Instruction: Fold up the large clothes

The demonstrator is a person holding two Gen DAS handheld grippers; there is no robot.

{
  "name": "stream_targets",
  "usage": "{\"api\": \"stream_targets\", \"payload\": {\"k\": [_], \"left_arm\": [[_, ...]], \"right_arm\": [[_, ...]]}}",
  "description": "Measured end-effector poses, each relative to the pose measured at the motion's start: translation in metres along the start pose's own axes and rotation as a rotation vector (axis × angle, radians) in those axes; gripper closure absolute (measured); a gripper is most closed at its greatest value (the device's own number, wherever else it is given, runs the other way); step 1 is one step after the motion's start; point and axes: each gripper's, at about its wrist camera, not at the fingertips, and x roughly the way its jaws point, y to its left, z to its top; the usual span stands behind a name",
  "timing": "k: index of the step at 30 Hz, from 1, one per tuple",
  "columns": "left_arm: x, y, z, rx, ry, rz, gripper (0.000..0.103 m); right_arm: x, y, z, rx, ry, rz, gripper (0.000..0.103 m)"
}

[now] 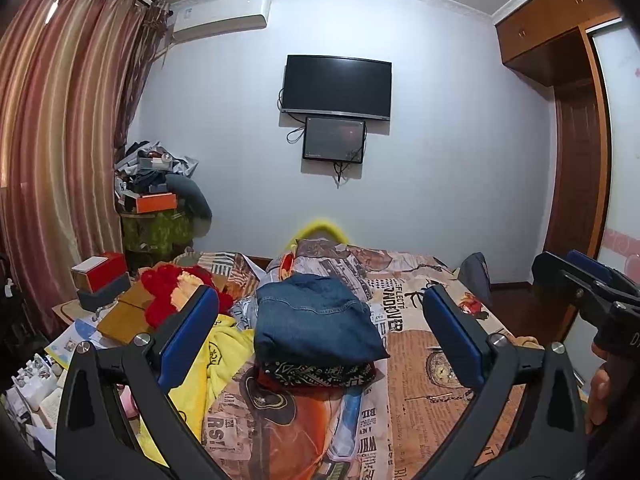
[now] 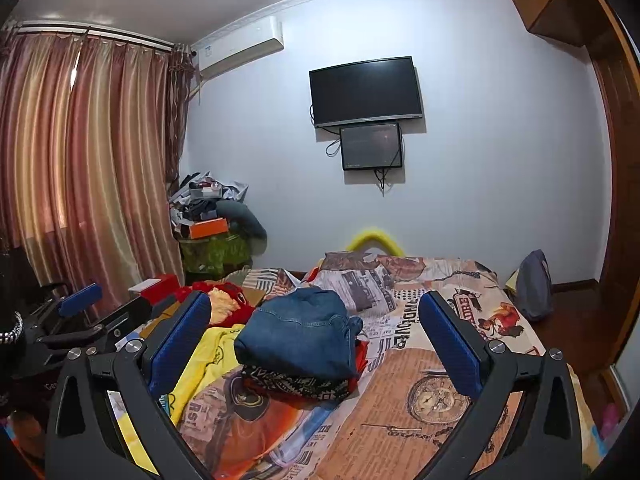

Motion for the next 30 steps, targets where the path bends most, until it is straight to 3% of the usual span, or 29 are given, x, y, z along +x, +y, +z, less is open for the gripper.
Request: {"api": "stream_targets", "payload": {"k": [30], "left_arm": [[0.0022, -0.0099, 0.002, 0.0, 0.016, -0.025, 0.001]], "right_arm": [[0.0017, -0.0057, 0.0014, 0.029, 0.005, -0.02, 0.0]]}}
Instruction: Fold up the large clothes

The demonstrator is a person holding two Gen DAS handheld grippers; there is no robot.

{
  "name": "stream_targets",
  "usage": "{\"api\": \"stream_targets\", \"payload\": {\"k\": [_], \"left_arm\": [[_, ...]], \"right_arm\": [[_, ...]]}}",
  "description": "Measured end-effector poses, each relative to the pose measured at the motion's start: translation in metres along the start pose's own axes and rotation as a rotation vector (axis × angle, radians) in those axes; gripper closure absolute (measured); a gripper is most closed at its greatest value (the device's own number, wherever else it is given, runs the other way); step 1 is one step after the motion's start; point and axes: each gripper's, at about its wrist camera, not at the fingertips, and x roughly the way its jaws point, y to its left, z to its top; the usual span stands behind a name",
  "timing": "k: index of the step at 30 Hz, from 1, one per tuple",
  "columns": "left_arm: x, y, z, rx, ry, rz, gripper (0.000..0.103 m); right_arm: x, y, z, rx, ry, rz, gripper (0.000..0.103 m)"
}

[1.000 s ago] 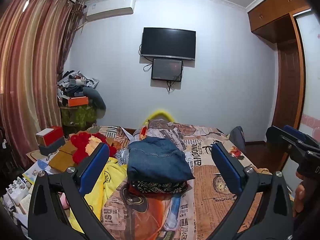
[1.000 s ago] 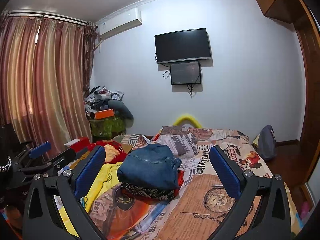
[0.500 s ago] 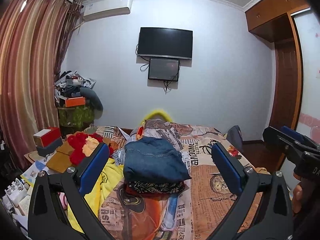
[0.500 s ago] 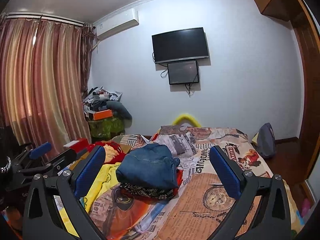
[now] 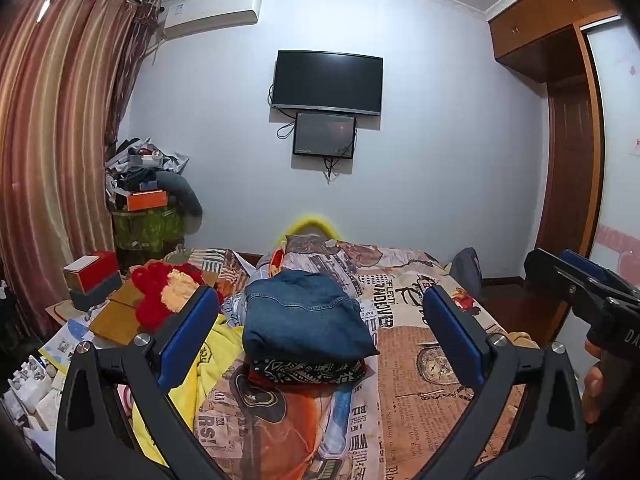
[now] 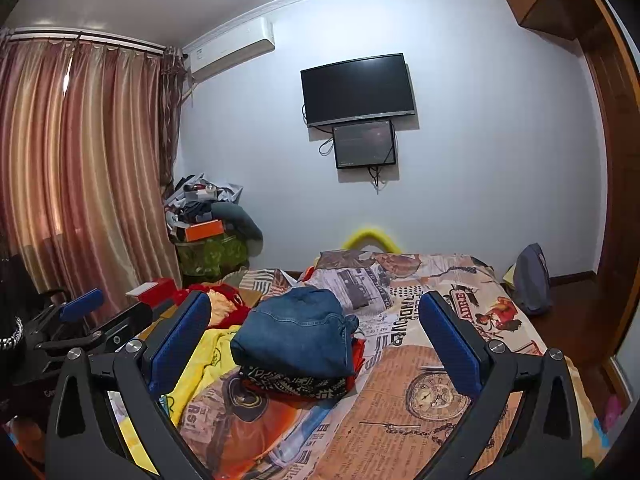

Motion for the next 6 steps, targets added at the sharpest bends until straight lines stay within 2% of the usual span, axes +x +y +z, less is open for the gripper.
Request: {"api": "stream_targets", "payload": {"k": [6], "left_arm": [[0.0018, 0.0022, 0.0, 0.002, 0.004, -0.001, 0.001]], "right_arm": [[0.0018, 0.0, -0.001, 0.0, 0.008, -0.002, 0.0]]}}
